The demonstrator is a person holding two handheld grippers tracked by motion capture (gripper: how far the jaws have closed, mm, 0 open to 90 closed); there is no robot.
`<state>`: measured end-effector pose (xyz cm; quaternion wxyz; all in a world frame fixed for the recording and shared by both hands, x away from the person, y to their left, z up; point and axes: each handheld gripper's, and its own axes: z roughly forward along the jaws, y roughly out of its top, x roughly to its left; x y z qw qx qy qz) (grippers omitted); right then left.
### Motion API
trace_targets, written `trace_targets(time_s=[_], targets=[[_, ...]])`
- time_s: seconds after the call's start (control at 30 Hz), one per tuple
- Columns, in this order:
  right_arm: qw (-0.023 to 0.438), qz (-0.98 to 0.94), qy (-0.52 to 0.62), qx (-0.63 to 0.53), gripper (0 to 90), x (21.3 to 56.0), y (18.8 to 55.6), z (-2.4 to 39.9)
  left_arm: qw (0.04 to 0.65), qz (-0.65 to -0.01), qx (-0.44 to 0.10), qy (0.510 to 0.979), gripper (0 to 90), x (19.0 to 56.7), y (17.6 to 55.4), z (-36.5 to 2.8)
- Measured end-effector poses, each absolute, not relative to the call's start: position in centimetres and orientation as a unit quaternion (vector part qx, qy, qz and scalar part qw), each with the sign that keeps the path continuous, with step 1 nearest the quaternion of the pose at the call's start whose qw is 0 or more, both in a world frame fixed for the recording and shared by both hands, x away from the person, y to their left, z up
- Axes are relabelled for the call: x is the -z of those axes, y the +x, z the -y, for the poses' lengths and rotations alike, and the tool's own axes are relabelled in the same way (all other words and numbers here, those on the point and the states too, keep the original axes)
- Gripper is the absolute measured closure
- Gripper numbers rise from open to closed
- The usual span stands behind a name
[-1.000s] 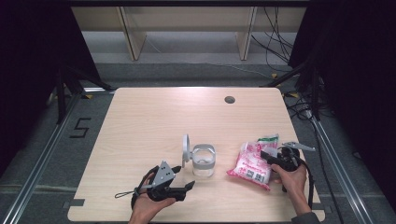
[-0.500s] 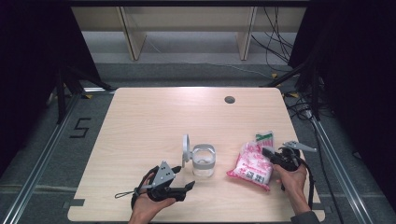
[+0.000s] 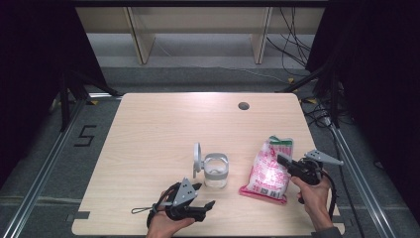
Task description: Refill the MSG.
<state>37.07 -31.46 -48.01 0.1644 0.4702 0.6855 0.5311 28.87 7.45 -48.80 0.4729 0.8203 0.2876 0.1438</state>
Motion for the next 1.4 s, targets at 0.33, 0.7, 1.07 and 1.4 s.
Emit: trace_targets(time_s=[0.33, 0.7, 1.07, 1.4], targets=[[0.164, -0.688, 0.438, -0.555, 90.0, 45.9, 35.3, 29.9, 0.463, -0.274, -0.126, 0.833, 31.8, 50.1, 28.6, -4.4], [0.175, -0.705, 0.404, -0.557, 90.0, 43.7, 34.3, 28.1, 0.471, -0.279, -0.117, 0.829, 31.6, 50.6, 29.1, 1.2], [0.181, -0.704, 0.383, -0.57, 90.0, 42.1, 34.0, 25.8, 0.474, -0.293, -0.139, 0.818, 30.9, 50.4, 30.1, 3.0], [0.197, -0.721, 0.366, -0.555, 90.0, 40.7, 34.0, 24.8, 0.463, -0.3, -0.169, 0.817, 29.7, 50.6, 30.9, 3.9]])
